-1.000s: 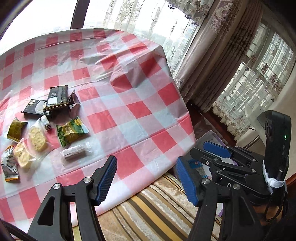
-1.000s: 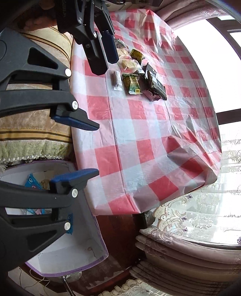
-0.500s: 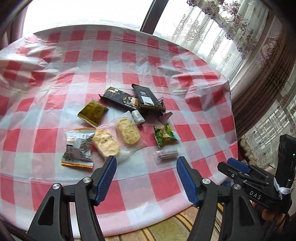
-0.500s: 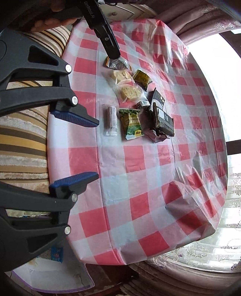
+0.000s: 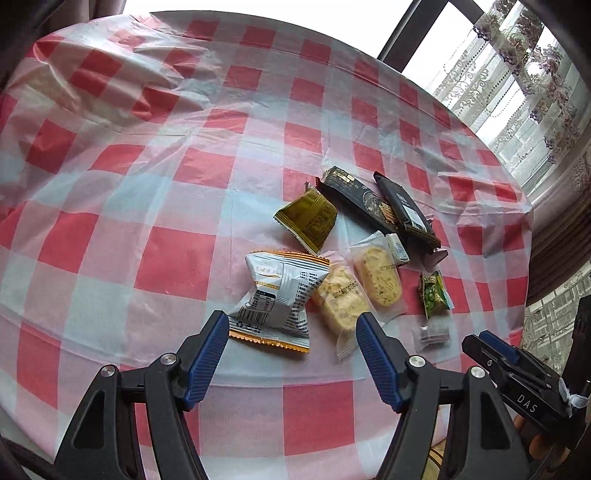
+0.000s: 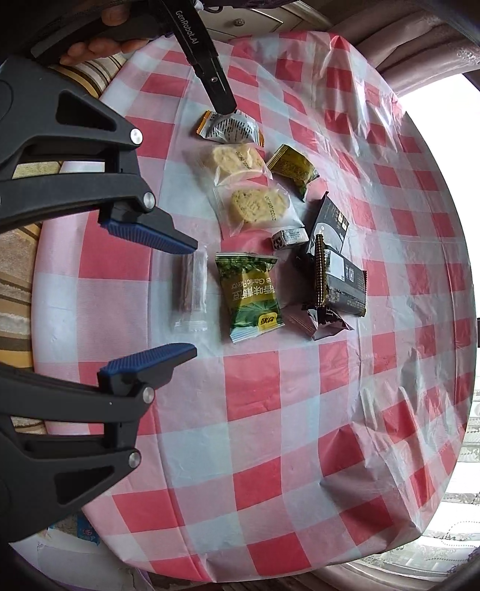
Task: Organize snacks
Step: 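Grasp the white-orange wafer packet with the left tool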
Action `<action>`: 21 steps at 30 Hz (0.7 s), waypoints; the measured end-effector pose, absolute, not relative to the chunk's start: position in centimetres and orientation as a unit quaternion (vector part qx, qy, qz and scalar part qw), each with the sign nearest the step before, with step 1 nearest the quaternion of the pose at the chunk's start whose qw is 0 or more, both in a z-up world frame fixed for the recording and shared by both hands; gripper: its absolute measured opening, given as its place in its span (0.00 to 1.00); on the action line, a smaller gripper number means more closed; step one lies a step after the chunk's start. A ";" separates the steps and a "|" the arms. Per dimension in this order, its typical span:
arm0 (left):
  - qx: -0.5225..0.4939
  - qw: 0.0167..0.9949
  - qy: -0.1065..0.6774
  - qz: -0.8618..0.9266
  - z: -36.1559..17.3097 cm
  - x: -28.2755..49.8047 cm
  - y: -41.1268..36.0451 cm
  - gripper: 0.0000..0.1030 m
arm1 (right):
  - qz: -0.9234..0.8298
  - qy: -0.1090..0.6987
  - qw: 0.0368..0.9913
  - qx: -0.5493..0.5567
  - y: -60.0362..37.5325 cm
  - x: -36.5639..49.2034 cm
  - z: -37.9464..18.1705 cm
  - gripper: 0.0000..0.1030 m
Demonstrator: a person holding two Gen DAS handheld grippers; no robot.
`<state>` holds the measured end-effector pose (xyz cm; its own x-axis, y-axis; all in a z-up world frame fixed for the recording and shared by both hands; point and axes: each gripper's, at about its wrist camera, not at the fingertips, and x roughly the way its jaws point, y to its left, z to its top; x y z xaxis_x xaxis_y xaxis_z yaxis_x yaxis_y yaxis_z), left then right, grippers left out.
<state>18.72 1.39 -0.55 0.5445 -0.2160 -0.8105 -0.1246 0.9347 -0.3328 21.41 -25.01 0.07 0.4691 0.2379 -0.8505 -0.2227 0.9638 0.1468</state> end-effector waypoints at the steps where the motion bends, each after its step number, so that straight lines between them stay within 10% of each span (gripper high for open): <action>1: -0.179 0.859 0.480 -0.025 -0.8 19.0 1.4 0.70 | 0.137 0.499 0.856 0.005 -24.8 21.5 -0.1 0.52; 12: -0.147 0.857 0.494 -0.003 -2.5 21.3 1.6 0.68 | 0.139 0.518 0.843 -0.023 -22.6 22.7 -1.7 0.53; 16: -0.119 0.861 0.494 0.003 -2.8 21.5 1.2 0.43 | 0.133 0.519 0.844 -0.029 -22.4 22.9 -2.0 0.54; 21: -0.129 0.864 0.486 -0.002 -2.8 21.3 1.6 0.38 | 0.128 0.517 0.845 -0.044 -21.9 22.9 -2.2 0.56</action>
<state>21.33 1.55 -2.85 0.5275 -0.1296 -0.8396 -0.1210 0.9668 -0.2252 22.86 -21.89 -2.18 0.4333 0.1707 -0.8850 -0.2624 0.9633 0.0573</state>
